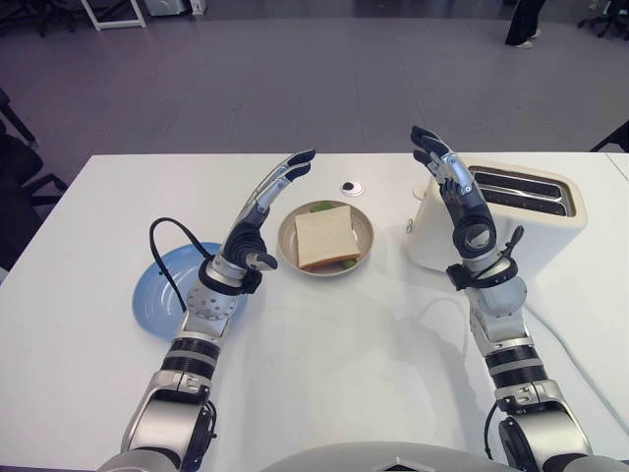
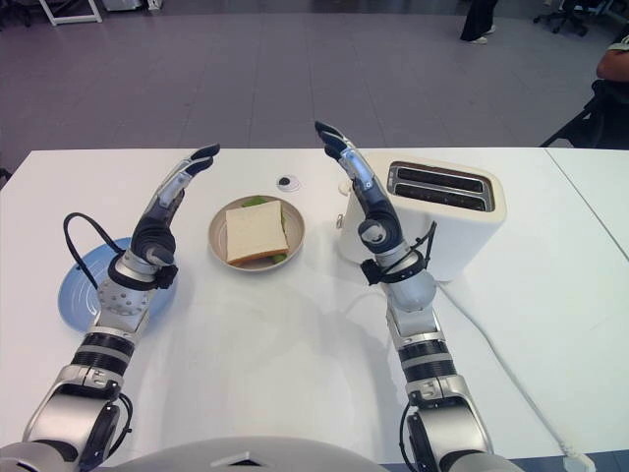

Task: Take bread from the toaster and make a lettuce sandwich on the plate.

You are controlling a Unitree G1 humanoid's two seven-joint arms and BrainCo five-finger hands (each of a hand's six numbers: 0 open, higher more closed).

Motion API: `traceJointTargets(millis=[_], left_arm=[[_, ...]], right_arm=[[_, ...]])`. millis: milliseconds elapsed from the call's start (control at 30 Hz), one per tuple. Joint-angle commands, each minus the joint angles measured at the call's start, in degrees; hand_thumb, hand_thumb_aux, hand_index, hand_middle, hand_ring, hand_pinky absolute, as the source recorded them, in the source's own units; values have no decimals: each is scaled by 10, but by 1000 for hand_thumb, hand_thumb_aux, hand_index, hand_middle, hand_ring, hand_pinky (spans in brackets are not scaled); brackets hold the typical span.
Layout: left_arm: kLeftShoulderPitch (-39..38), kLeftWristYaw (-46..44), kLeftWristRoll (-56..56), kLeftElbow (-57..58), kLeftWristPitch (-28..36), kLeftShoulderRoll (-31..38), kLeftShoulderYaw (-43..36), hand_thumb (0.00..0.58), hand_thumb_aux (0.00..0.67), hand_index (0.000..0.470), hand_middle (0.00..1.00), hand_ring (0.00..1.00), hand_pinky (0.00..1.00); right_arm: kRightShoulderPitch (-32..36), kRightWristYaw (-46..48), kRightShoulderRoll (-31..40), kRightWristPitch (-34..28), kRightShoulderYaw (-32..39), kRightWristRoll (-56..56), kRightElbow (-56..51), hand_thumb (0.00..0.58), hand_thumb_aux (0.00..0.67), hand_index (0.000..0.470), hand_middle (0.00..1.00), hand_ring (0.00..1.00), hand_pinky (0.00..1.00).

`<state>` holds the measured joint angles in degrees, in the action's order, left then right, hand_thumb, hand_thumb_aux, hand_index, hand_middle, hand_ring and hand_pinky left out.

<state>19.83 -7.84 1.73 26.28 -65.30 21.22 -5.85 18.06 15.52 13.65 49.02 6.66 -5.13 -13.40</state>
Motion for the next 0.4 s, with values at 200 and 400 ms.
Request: traceJointTargets(millis=[200,400], left_arm=[[-3,-11,12,1,7,-17,12,0,0,0,0,0,0],[-5,-12,20,2,6,-23,18,0,0,0,0,0,0]], right_arm=[[-10,21,-8,0,-10,-19,21,0,0,0,0,0,0],[-14,22,-14,0,-15,-19,29,0,0,0,0,0,0]])
